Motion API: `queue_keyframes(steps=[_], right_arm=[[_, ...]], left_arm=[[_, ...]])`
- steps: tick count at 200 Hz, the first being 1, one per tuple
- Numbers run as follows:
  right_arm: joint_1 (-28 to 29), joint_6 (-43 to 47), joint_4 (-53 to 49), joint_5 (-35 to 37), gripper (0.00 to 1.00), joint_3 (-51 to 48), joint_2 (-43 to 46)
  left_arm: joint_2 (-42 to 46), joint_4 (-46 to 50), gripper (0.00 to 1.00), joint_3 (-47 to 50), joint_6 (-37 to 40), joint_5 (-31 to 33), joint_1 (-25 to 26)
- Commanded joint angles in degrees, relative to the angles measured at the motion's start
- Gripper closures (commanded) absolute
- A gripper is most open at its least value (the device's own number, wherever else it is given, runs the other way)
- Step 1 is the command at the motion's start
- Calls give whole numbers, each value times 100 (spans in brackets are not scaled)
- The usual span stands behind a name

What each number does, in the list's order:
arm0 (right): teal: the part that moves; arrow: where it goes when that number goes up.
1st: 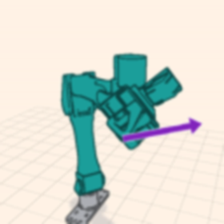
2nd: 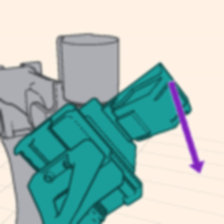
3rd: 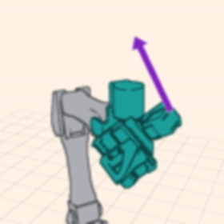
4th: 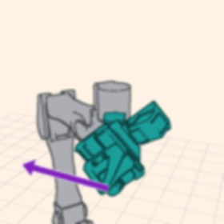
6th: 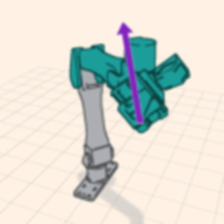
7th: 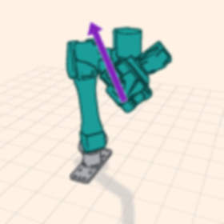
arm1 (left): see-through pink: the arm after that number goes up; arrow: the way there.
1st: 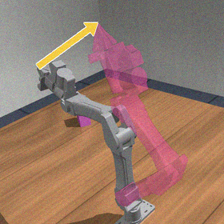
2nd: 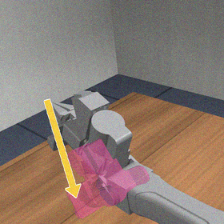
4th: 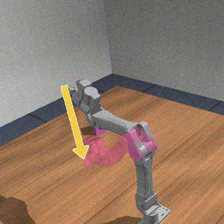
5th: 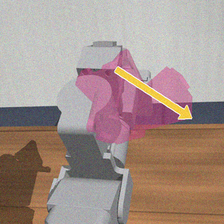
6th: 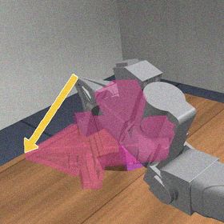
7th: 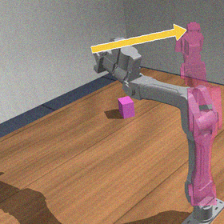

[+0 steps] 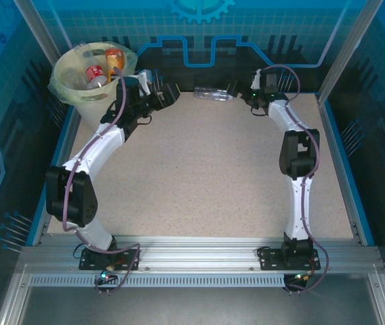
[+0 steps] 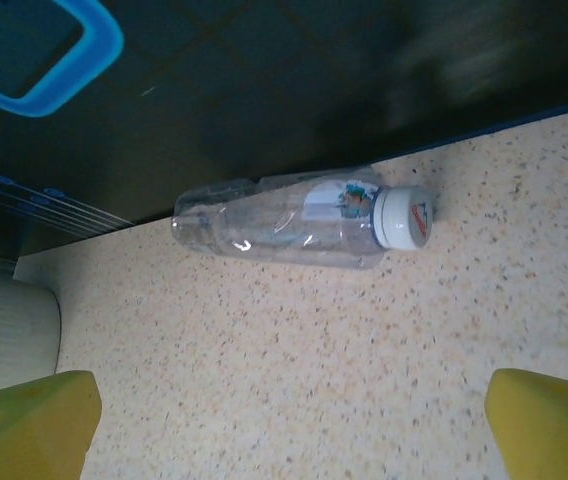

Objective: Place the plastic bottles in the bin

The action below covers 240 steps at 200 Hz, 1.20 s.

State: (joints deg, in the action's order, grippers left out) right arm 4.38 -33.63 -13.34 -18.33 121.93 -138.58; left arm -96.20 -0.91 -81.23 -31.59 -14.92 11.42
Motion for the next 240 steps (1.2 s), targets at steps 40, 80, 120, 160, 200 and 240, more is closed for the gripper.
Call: queue_keyframes(steps=[40,80,120,160,200,240], right_arm=[[-186,70,-496,-341,0,1928,-1358],[-248,-173,-244,-338,0,2344,-1861],[-271,-538,172,-352,0,2777,-2390],[-245,-880,710,-274,0,3253,-2915],[-167,-828,1381,-308,0,3479,-3240],[-61,-861,1531,-606,0,3827,-3493]], left_arm=[[-177,-98,1,11,334,-29,40],[-332,52,1,-115,391,-11,36],[-497,163,1,-218,425,-22,36],[-583,245,1,-265,504,-1,36],[-685,317,1,-328,577,6,34],[-801,370,1,-388,635,32,27]])
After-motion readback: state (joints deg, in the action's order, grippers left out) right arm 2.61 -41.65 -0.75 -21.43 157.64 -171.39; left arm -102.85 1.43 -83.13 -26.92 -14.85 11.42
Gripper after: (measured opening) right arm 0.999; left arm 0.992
